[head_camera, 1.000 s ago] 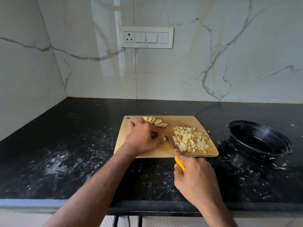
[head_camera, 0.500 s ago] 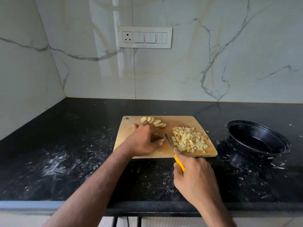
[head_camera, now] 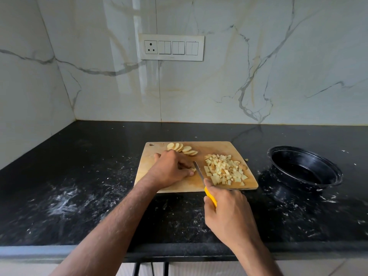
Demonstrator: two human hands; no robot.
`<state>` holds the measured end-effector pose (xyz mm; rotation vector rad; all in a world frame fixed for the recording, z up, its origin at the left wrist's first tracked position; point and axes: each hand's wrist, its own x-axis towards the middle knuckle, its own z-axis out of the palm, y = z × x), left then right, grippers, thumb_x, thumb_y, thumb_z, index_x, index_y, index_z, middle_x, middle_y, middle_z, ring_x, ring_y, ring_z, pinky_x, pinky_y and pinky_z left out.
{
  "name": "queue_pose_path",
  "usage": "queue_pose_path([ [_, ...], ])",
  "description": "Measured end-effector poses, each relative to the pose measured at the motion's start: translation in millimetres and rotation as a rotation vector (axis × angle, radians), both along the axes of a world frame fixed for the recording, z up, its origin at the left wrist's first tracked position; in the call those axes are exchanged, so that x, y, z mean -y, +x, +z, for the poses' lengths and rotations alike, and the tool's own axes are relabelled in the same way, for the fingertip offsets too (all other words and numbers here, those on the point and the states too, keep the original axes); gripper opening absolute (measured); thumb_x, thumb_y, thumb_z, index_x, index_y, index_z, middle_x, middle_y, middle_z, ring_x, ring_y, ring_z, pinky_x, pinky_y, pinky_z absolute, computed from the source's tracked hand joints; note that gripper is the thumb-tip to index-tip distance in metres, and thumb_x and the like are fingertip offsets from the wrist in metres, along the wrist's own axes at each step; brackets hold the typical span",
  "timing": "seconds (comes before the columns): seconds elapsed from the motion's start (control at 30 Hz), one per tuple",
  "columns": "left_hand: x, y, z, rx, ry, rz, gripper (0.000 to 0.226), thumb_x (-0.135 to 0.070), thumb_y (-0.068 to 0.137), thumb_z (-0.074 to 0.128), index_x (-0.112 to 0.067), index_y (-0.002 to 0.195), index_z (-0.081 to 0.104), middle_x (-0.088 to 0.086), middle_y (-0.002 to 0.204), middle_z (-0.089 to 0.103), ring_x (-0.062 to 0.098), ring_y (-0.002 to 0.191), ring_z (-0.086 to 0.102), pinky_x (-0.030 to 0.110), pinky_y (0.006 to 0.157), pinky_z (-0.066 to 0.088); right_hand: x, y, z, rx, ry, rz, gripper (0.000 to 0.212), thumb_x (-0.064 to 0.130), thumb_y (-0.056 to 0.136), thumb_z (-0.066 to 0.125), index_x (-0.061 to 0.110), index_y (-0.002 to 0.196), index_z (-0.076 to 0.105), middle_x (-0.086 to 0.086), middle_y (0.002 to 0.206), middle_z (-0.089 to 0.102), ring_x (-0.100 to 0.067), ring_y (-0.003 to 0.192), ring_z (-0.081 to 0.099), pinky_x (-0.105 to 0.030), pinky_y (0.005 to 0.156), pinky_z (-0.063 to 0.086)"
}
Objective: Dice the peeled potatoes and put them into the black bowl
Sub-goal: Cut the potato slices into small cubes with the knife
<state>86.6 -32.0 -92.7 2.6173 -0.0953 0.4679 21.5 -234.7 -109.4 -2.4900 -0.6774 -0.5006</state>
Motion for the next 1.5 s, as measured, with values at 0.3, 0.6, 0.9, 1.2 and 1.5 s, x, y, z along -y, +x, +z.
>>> queue_pose_path([
  [0.3,0.8,3.0,-3.5,0.002,0.028,0.096,0.021,-0.05,0.08,0.078,-0.036,0.096,0.078,-0.023,0.094,0.071,0.008,0.108,0.045,0.044,0.091,0.029,-3.0,1.5,-2.7,-0.022,-0.053,-0.006,0.052,0.04,0.098,0.049,0.033,0.149,0.043,0.008,0.096,0.072,-0.011,0.081,0.066,-0.022,0.07,0.054],
  [0.6,6.3,1.1,0.0,-0.007,0.113,0.054,0.016,-0.042,0.088,0.072,-0.027,0.093,0.077,-0.021,0.086,0.058,0.01,0.104,0.038,0.042,0.088,0.023,-4.0,3.4,-3.0,-0.025,-0.113,-0.006,0.05,0.037,0.1,0.048,0.031,0.15,0.043,0.008,0.092,0.074,-0.011,0.079,0.068,-0.022,0.068,0.052],
  [0.9,4.2,4.1,-3.0,-0.019,0.06,0.065,0.013,-0.041,0.087,0.074,-0.029,0.086,0.075,-0.015,0.094,0.061,0.011,0.1,0.045,0.044,0.092,0.025,-8.7,16.3,0.1,-0.097,-0.077,0.054,0.047,0.029,0.098,0.055,0.026,0.145,0.049,0.009,0.091,0.074,-0.004,0.053,0.05,-0.013,0.052,0.042],
  [1.2,5.1,0.1,-0.5,-0.004,0.072,0.019,0.014,-0.037,0.089,0.072,-0.026,0.095,0.078,-0.025,0.085,0.055,0.012,0.102,0.047,0.039,0.085,0.023,-18.1,28.3,6.2,-0.045,-0.107,-0.022,0.042,0.024,0.098,0.052,0.027,0.14,0.057,0.006,0.089,0.073,-0.012,0.064,0.062,-0.027,0.057,0.053],
  [1.5,-4.8,0.5,-2.4,-0.004,-0.016,0.059,0.016,-0.048,0.079,0.08,-0.04,0.092,0.078,-0.03,0.085,0.066,0.008,0.104,0.052,0.041,0.09,0.028,-15.0,21.3,0.8,-0.002,-0.003,-0.011,0.043,0.026,0.097,0.055,0.027,0.14,0.057,0.006,0.084,0.076,-0.005,0.051,0.05,-0.006,0.049,0.036],
])
